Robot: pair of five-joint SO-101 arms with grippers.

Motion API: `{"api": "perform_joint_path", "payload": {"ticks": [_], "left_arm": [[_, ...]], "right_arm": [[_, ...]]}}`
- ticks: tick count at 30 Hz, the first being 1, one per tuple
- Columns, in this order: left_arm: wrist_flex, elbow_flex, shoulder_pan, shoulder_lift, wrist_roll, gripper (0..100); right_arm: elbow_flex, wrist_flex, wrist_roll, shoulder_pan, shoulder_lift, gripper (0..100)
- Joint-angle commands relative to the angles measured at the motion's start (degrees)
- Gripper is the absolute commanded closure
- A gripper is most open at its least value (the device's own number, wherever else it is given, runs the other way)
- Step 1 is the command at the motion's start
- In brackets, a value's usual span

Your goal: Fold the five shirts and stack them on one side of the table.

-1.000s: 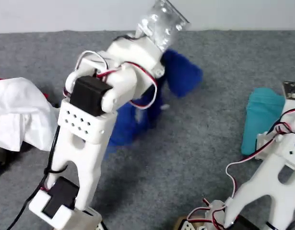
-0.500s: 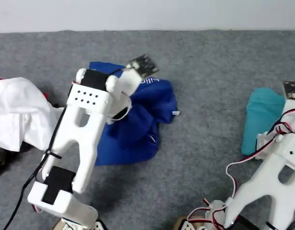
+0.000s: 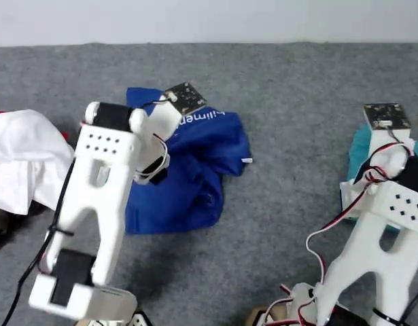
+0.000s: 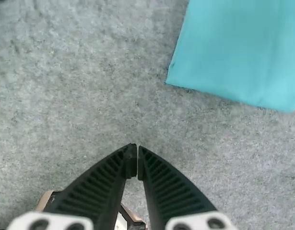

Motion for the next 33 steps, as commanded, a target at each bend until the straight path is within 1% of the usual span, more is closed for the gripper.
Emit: {"api": "perform_joint_path", "payload": {"ticks": [1,3,5,9,11,15,20,25,31,33], "left_arm": [[1.9,1.5,2.1,-6.7,-0.5,86],[1.8,6.0,4.0,-6.8,-0.5,85],[-0.1,10.9,5.4,-5.7,-0.4,84],[-8.6,18.6,5.5,-2.1,1.0,84],[-12.0,20.5,5.8,0.6,1.3,84],[-15.7,20.8,5.9,7.1,2.8,84],[-17.9,20.8,5.9,13.3,2.8,84],[-18.2,20.8,5.9,16.1,3.7,85],[-19.5,20.8,6.7,16.2,4.5,98],[-19.1,21.0,7.6,16.1,4.5,99]], "right_arm": [[-0.5,2.1,-0.5,-0.7,-1.4,99.0],[-0.4,2.1,-0.5,-0.7,-1.4,99.0],[-0.4,2.1,-0.5,-0.7,-1.4,99.0],[-0.4,2.1,-0.6,-0.7,-1.4,99.0],[-0.4,2.1,-0.6,-0.7,-1.4,99.0],[-0.4,2.1,-0.6,-0.7,-1.4,99.0],[3.2,2.1,-0.6,-0.7,-1.4,99.0],[6.5,2.1,-0.5,-0.6,-1.9,99.0],[6.3,2.1,-0.4,-0.6,-1.9,99.0],[6.3,2.1,-0.4,-0.5,-1.9,99.0]]}}
